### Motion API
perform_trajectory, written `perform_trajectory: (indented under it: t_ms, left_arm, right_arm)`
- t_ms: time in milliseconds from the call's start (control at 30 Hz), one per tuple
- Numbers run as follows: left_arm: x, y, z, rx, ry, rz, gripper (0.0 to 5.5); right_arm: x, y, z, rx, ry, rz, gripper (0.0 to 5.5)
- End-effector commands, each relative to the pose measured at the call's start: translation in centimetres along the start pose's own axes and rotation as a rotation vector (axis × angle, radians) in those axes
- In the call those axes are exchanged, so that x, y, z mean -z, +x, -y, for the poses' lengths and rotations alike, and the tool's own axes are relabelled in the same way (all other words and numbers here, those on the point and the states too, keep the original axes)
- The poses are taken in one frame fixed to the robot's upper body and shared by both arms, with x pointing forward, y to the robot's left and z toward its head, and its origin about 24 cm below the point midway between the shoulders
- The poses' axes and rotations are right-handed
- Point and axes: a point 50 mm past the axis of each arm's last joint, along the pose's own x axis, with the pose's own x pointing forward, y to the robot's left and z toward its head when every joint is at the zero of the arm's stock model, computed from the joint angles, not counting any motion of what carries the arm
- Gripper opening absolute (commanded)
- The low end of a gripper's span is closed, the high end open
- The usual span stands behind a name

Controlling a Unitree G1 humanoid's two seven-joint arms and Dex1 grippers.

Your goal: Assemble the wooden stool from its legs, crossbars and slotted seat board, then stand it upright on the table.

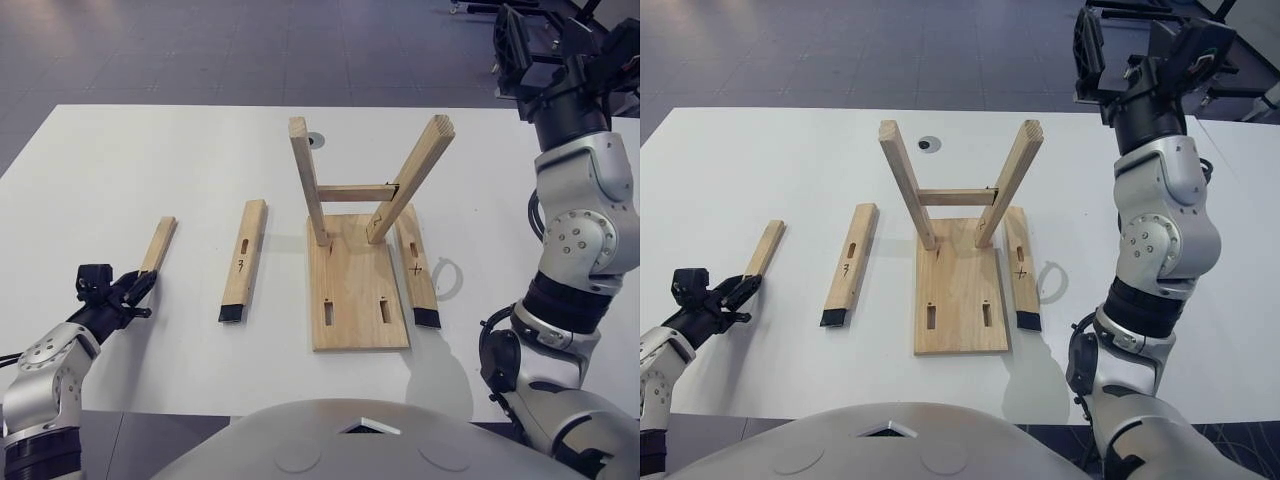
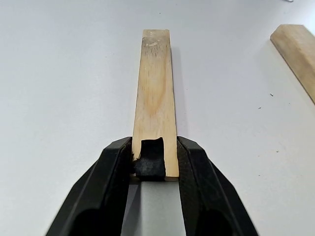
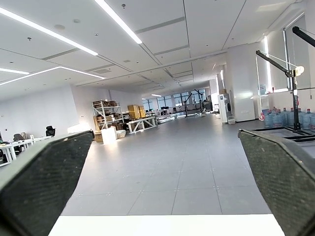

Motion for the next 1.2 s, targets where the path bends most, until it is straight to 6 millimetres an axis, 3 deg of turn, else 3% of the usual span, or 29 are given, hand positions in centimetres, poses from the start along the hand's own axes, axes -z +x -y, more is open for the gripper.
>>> perform_trajectory:
  t_ms: [33,133,200,233,300,400,500,600,767,1000,1200]
  left_arm:
    - [1.7,0.2,0.0,-0.004,-0.033,-0.057,1.28]
    - [-4.6,1.0,1.0,-0.029,0.095,0.275,1.28]
    - [-10.0,0.7,2.5,-0.061,0.292,0.515,1.28]
    - [-12.6,0.4,3.8,-0.06,0.398,0.626,1.28]
    - [-17.3,-0.2,8.5,0.038,0.577,0.846,1.28]
    - [-20.5,-0.8,14.4,0.222,0.655,1.039,1.28]
    - [-20.9,-0.4,17.4,0.341,0.673,1.079,1.28]
    - [-20.5,0.1,18.2,0.377,0.677,1.07,1.28]
    - [-19.7,0.6,18.5,0.425,0.676,1.031,1.28]
    - [-18.3,1.4,20.6,0.518,0.661,0.974,1.28]
    - [-18.1,1.3,20.7,0.537,0.672,0.96,1.28]
  right_arm:
    - [-0.9,0.5,-0.3,-0.006,-0.007,0.042,5.4]
    - [-1.6,0.7,-0.7,-0.02,-0.005,0.065,5.4]
    - [-3.5,1.4,-1.9,-0.08,0.078,0.116,5.4]
    - [-4.3,1.6,-2.8,-0.138,0.141,0.127,5.4]
    - [-4.7,1.4,-5.9,-0.331,0.282,0.076,5.4]
    - [-3.5,0.1,-9.9,-0.558,0.458,-0.043,5.4]
    - [-1.7,-0.6,-11.8,-0.601,0.567,-0.145,5.4]
    - [-0.6,-0.5,-12.4,-0.581,0.616,-0.191,5.4]
    - [-0.6,-0.2,-12.8,-0.56,0.696,-0.176,5.4]
    - [-0.7,0.2,-13.8,-0.588,0.756,-0.167,5.4]
    - [-0.9,0.6,-13.4,-0.551,0.775,-0.123,4.34]
